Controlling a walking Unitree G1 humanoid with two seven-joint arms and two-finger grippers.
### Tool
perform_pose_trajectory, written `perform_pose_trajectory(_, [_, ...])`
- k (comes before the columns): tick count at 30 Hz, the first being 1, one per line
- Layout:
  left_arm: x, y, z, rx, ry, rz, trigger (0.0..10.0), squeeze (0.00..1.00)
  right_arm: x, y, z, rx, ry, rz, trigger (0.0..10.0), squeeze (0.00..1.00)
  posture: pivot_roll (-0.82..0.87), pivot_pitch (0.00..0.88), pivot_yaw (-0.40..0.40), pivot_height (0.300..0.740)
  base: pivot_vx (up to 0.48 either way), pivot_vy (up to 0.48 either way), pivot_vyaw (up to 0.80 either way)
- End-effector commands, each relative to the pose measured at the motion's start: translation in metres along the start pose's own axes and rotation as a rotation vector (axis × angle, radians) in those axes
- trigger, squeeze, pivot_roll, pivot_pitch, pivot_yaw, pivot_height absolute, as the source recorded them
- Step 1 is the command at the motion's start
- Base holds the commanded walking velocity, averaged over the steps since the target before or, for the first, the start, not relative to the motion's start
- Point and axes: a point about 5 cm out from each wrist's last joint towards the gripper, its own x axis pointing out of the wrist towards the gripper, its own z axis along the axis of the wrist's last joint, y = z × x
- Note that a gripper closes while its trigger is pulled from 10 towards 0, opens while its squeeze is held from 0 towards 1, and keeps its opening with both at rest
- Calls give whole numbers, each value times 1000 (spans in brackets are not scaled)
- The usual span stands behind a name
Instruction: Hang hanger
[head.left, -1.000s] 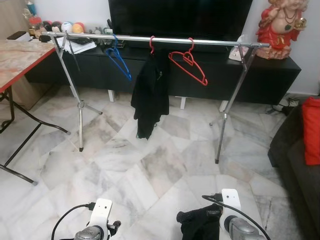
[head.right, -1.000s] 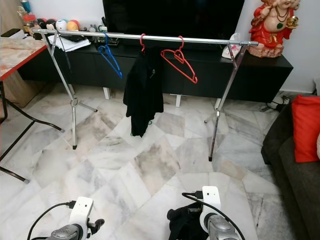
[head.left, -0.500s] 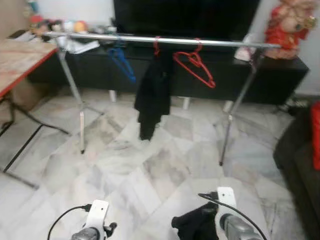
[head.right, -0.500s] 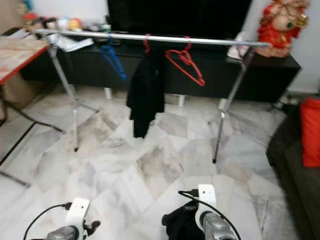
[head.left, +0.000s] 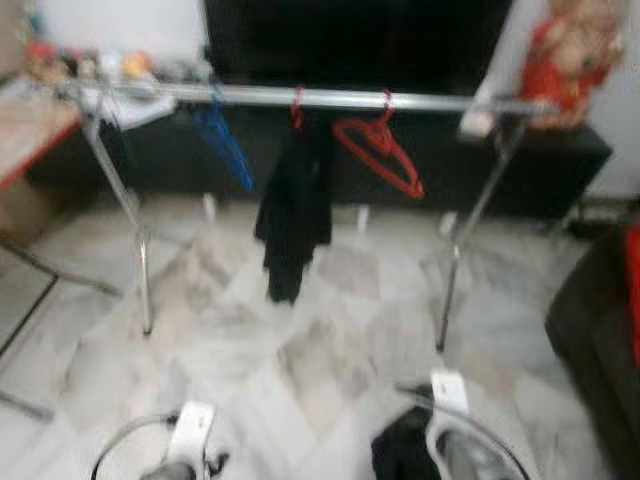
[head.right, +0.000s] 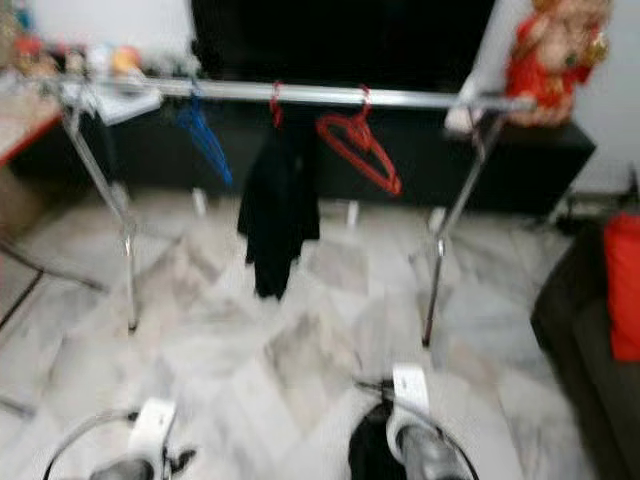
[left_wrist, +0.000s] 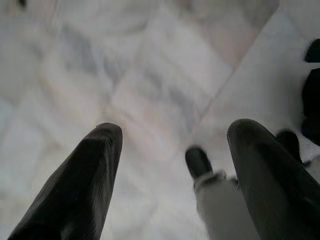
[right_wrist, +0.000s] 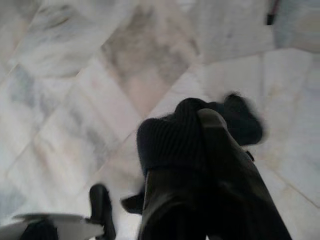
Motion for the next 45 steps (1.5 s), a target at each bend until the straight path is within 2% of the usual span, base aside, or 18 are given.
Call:
perform_pose_trajectory(1, [2, -11, 3, 12, -4, -33, 10000, 0, -2, -13, -1, -1, 5, -34, 10000, 0, -127, 0, -26, 740, 319, 0, -756])
perform_pose_trajectory(4, [2, -12, 3, 12, -5, -34, 10000, 0, -2, -13, 0, -1, 2, -33, 10000, 0, -127, 0, -26, 740, 320, 0, -698])
perform_pose_trajectory(45, [1, -13, -2, 30, 11, -45, 10000, 0, -2, -6, -4, -14, 5, -6, 10000, 0, -132, 0, -20, 740, 320, 0, 0])
